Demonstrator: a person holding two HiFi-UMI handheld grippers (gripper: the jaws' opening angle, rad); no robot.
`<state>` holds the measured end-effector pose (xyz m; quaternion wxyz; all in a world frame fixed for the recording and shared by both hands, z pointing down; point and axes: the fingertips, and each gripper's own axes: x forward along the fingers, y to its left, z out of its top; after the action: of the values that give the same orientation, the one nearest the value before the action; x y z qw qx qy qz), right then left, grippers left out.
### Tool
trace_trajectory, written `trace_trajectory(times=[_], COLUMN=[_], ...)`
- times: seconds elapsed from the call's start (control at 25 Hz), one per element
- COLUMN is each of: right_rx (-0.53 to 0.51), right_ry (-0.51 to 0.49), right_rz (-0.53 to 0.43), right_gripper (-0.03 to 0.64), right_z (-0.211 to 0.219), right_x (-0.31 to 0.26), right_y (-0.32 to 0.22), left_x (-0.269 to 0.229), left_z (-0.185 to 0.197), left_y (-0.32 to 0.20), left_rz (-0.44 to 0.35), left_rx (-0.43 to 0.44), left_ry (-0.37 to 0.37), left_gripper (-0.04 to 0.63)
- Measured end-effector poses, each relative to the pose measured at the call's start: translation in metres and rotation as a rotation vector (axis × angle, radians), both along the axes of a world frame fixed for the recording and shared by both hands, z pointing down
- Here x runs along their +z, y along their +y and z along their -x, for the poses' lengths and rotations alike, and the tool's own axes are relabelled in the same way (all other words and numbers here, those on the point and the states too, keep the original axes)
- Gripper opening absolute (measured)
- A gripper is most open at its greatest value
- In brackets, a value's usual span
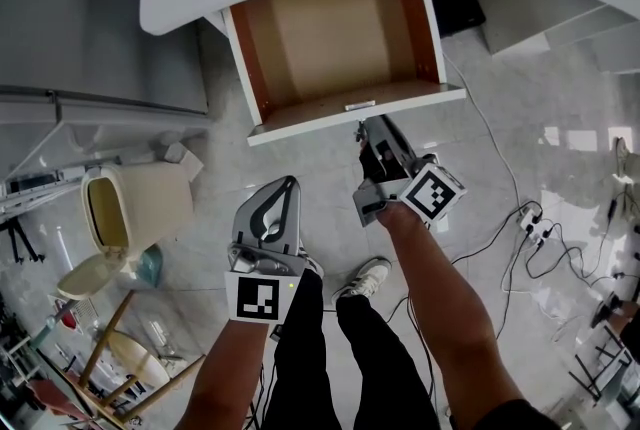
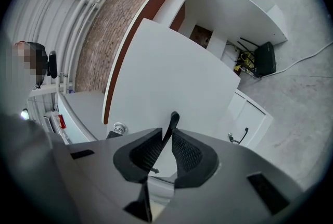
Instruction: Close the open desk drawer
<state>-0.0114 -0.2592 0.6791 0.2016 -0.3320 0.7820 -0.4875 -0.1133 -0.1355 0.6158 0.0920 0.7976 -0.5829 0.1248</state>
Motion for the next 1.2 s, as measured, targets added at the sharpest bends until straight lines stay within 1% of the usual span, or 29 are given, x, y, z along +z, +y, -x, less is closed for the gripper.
trace_trajectory(times=[0.16,0.36,0.52,0.68,0.8,1.08,1.2], right_rx=[0.010,0.013,0.019,0.030,0.035,0.050,0.055], right_ry=[0.017,0.012,0.056,0.039,0.069,0.075,0.057], right_rz=[-0.011,0.008,-0.005,0.008,-0.003,0.016,0.032], right_gripper=[0.071,0.071,0.071,0.072,0.072,0.074,0.074], right_z=[0.000,0.002,0.003,0.007,0.006,0.005,0.006], right_x=[-0.010,-0.019,-0.029,-0.036,-0.043,-0.040,-0.037], right_y=[-0.004,-0.006,-0.012,-0.016,-0.018,-0.019,-0.019], left_x=[-0.005,-0.014,-0.022,-0.032,-0.040,-0.045,-0.044], left_z=[-0.002,-0.004,-0.006,-0.006,-0.004,-0.002,0.001], left_y=[-0.003,-0.007,-0.012,-0.020,-0.025,-0.032,-0.035], left_rz=[-0.005,-0.013,-0.016,-0.021,-0.028,-0.022,-0.021], left_rx=[0.009,0.009,0.013,0.010,0.001,-0.010,-0.010], left_ry=[0.016,0.030,0.040,0.046,0.059,0.063,0.059], left_gripper=[0.006,0.006,0.006,0.008,0.006,0.006,0.006])
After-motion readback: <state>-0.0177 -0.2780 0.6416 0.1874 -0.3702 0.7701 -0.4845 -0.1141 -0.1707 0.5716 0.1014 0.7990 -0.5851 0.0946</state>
